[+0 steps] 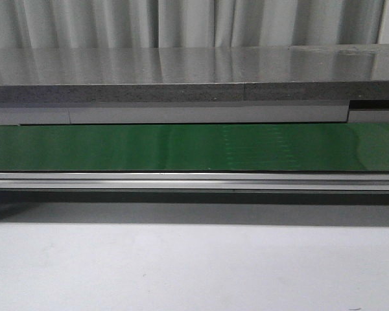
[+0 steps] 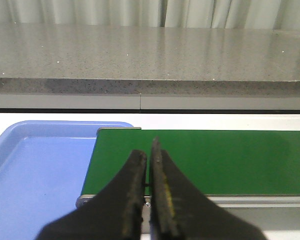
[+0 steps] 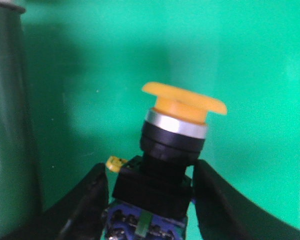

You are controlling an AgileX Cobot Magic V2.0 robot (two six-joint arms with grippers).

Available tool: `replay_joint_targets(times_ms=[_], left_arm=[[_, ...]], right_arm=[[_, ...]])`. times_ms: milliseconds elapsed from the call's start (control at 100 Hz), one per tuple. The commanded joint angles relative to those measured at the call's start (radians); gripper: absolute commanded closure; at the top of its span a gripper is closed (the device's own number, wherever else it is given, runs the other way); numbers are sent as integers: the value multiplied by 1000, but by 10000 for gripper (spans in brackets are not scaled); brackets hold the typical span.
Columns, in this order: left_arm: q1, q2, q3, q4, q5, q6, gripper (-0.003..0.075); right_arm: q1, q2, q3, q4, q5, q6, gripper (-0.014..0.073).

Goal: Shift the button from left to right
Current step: 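Carry the button with the right gripper over the green tray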

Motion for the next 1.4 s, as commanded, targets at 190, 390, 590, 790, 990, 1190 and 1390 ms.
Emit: replay_joint_targets(times_ms=[190,390,590,790,990,1190,1390], left_arm=[[-10,8,-28,-14,-72,-1,715],[-10,8,-28,-14,-72,-1,715],[-10,8,-28,-14,-72,-1,715],[-10,8,-28,-14,-72,-1,715],[-10,8,-28,-14,-72,-1,715],[-10,8,-28,-14,-72,-1,715],[-10,8,-28,-14,-72,-1,715]], right_arm=[[-7,-43,-34,18,-36,-15,190],[-7,-43,-34,18,-30,-15,75],[-7,-62,-34,18,-17,1,75],[-4,-149,-34,62,-59,23,76],[25,-294,-27,186,-132,23,76],[109,-485,65,213,-248,23,76],[199,-714,267,213,-414,23,76]])
